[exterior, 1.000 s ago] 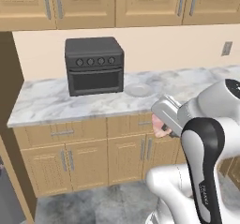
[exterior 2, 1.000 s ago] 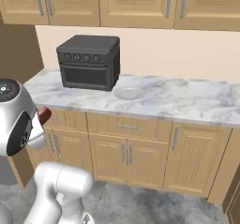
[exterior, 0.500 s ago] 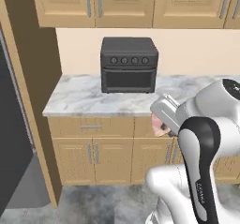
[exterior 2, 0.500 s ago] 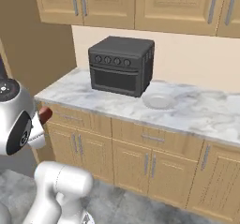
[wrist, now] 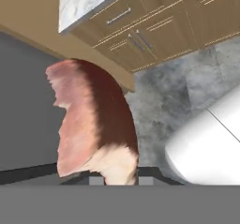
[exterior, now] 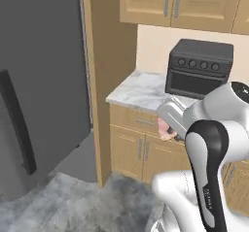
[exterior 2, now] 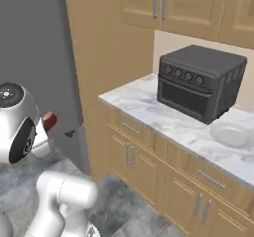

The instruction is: Place the steak on the counter behind the older steak on the same shelf of the fridge to maintain FIFO order. Close the fridge door when finished.

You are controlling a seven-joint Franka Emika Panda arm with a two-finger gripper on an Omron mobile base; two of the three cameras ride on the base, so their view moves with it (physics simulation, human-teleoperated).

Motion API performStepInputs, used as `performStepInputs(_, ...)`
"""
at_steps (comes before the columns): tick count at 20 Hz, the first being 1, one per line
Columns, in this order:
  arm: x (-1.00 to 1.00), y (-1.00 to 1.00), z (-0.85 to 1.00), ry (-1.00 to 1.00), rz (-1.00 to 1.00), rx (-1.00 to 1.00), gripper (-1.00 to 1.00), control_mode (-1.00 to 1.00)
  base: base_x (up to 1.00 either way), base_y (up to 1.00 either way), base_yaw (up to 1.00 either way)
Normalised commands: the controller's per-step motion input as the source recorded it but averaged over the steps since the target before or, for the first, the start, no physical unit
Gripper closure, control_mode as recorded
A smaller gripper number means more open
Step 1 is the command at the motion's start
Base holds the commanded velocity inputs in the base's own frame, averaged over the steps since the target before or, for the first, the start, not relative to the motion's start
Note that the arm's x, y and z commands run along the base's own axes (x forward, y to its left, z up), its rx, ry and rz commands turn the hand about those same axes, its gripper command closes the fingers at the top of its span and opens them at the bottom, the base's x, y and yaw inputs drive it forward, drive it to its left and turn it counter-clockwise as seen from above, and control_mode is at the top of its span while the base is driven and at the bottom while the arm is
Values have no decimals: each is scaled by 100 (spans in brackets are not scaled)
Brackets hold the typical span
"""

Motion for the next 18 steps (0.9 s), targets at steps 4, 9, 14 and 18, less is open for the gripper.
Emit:
performStepInputs(4,0,0,0,0,0,0,100,100,-29,0,66)
performStepInputs(9,0,0,0,0,0,0,100,100,-49,0,63)
performStepInputs(14,0,0,0,0,0,0,100,100,-45,0,64)
performStepInputs(18,0,0,0,0,0,0,100,100,-37,13,63)
